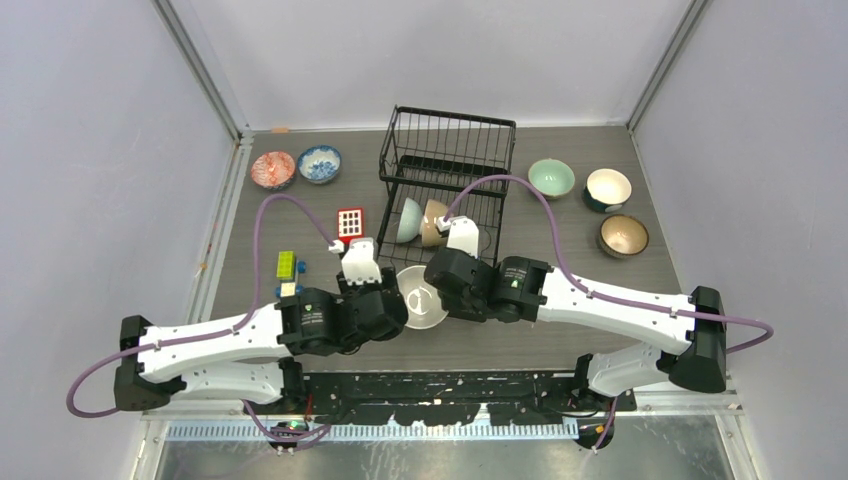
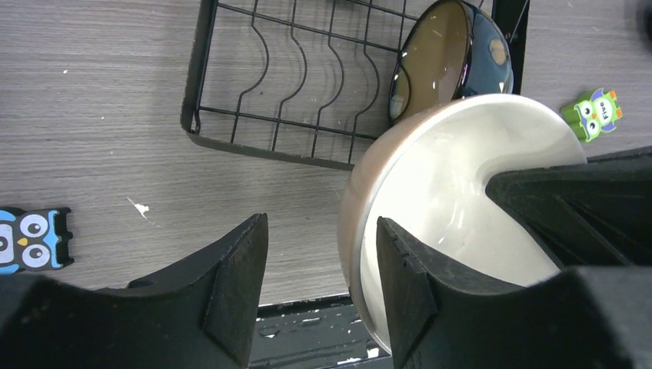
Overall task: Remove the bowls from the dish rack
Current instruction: Place the bowl at the center of the board.
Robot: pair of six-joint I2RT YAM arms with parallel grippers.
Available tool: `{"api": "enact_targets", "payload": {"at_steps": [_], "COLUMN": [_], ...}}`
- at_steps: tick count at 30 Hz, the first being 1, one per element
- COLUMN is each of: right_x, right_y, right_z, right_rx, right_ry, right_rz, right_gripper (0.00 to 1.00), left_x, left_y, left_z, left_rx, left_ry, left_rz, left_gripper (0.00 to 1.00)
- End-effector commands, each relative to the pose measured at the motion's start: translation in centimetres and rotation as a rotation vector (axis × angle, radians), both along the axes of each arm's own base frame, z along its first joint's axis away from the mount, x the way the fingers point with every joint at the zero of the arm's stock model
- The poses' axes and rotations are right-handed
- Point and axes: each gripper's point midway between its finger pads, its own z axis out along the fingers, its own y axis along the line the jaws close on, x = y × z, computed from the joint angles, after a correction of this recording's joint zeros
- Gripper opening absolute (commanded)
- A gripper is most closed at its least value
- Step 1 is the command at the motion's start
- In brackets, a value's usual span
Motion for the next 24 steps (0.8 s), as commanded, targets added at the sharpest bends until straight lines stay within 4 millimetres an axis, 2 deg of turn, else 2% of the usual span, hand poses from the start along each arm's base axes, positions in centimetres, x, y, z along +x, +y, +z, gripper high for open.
{"api": "enact_targets", "payload": {"at_steps": [1, 5, 9, 16, 22, 24], "right_x": [1.3, 1.5, 1.7, 1.9, 1.9, 1.9], "right_y": [1.8, 1.7, 1.6, 1.9, 2.0, 2.0], "right_z": [3.0, 2.9, 2.6, 2.7, 2.7, 2.8], "right_rx": [0.131, 0.114, 0.085, 0.073, 0.075, 0.078], "right_ry": [-0.060, -0.065, -0.072, -0.080, -0.078, -0.081], "right_rz": [-0.044, -0.048, -0.049, -0.044, -0.040, -0.038], "right_gripper": [0.01, 0.01, 0.01, 0.01, 0.01, 0.01], "left_x": [1.5, 2.0, 2.3, 2.5, 2.6, 2.5], "left_y": [0.1, 0.3, 0.6, 0.1, -0.5, -0.6], "left_z": [1.2, 1.3, 1.3, 1.4, 1.4, 1.2], "left_rx": [-0.060, -0.052, -0.033, -0.023, -0.033, -0.032], "left_ry": [-0.054, -0.047, -0.033, -0.024, -0.022, -0.018], "left_rz": [0.085, 0.111, 0.129, 0.119, 0.099, 0.094], "left_gripper": [0.54, 0.53, 0.47, 0.42, 0.29, 0.28]}}
